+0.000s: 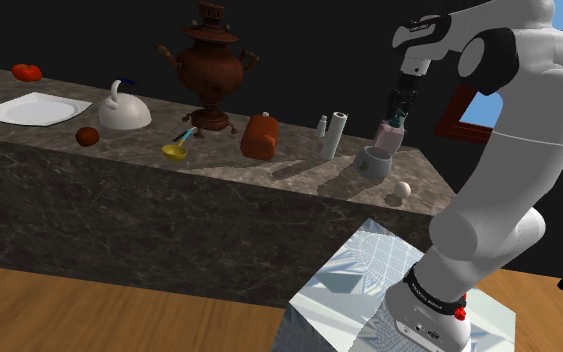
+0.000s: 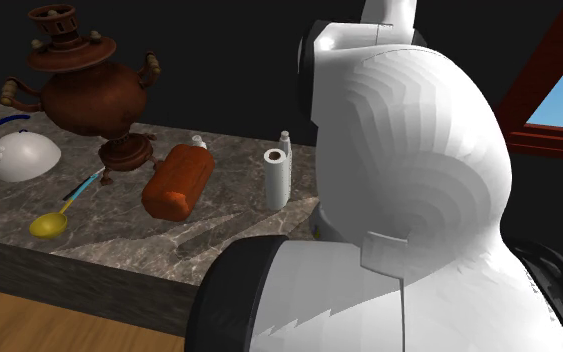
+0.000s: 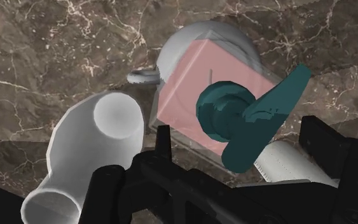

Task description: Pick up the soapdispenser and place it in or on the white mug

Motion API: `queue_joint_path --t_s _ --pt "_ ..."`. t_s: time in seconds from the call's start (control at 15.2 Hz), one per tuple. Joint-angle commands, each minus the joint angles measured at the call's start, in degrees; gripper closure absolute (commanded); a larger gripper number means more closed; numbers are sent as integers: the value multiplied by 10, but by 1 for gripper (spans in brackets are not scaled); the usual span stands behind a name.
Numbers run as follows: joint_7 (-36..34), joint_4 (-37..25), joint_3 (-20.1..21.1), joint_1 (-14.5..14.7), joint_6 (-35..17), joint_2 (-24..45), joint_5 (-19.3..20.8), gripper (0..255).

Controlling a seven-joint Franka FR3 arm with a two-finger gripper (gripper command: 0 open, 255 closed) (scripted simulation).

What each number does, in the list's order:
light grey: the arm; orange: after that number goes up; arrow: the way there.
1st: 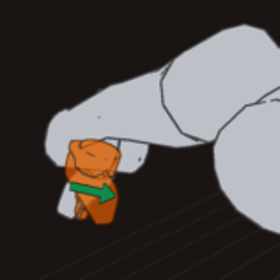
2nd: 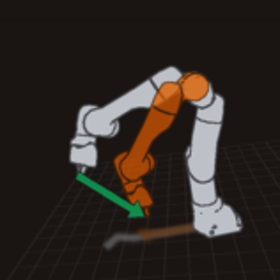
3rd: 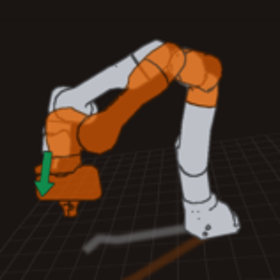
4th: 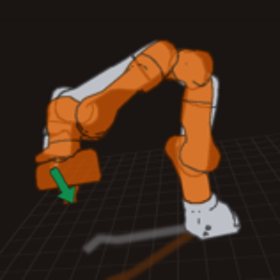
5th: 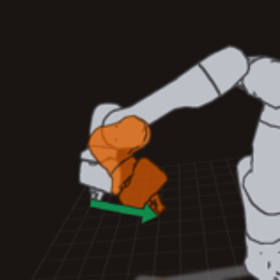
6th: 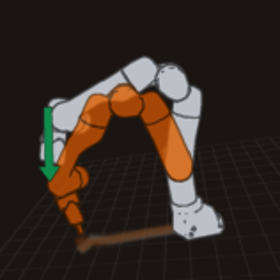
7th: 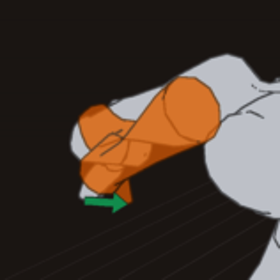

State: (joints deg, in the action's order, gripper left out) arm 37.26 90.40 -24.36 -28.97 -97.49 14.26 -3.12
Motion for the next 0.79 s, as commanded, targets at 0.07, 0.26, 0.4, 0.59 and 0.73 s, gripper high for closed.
queue_joint_path --t_s 0.07,0.26,0.4,0.59,0.73 --pt "0 -23 0 -1 20 3 -1 0" --pt "2 -94 -1 -7 79 16 -6 0" --pt "2 -94 -1 -7 79 16 -6 0" --pt "2 -94 -1 -7 79 16 -6 0" --pt "2 -94 -1 -7 79 16 -6 0"
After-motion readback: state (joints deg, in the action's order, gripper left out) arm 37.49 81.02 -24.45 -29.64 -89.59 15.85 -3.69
